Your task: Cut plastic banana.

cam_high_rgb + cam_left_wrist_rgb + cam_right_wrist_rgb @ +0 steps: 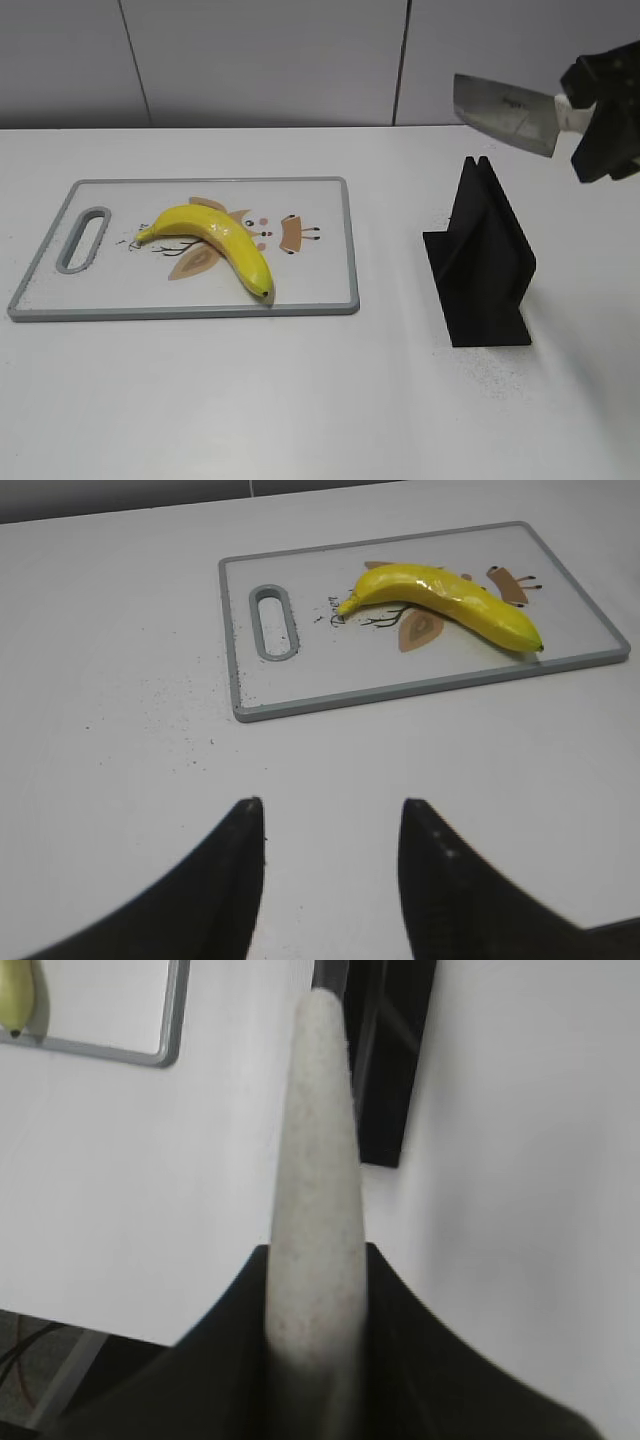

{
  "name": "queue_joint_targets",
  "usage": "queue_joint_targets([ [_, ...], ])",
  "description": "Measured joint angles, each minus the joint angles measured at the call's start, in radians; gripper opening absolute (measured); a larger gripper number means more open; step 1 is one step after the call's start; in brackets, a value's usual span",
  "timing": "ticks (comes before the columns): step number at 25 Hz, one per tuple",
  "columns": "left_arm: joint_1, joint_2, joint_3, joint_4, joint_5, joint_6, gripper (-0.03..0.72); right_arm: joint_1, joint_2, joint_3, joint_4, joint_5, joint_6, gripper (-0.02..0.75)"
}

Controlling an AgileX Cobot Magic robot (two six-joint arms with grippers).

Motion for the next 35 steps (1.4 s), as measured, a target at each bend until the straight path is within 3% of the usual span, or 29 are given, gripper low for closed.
queue_joint_targets([
  [3,0.000,0.000,0.000,0.000,-0.002,0.000,0.433,0.000,0.000,-0.034,-0.021,0.001,-0.119,0.169],
  [9,0.000,0.023,-0.025,-0.010,-0.063,0.000,0.432,0.000,0.000,-0.049,-0.024,-0.016,-0.644,0.169],
  [14,0.000,0.180,-0.081,-0.023,-0.161,0.041,0.436,0.000,0.039,-0.081,-0.025,-0.049,-0.948,0.169],
  [22,0.000,0.528,-0.202,-0.172,-0.279,0.410,0.595,0.000,0.240,-0.267,0.008,-0.029,-1.223,0.169],
  [27,0.000,0.802,-0.345,-0.300,-0.246,0.662,0.610,0.000,0.405,-0.448,0.132,0.053,-1.359,0.169],
  [31,0.000,1.046,-0.531,-0.402,-0.115,0.877,0.610,0.002,0.533,-0.594,0.246,0.060,-1.473,0.169],
  [35,-0.016,1.266,-0.700,-0.412,-0.054,0.959,0.599,0.019,0.637,-0.711,0.327,0.061,-1.542,0.169],
])
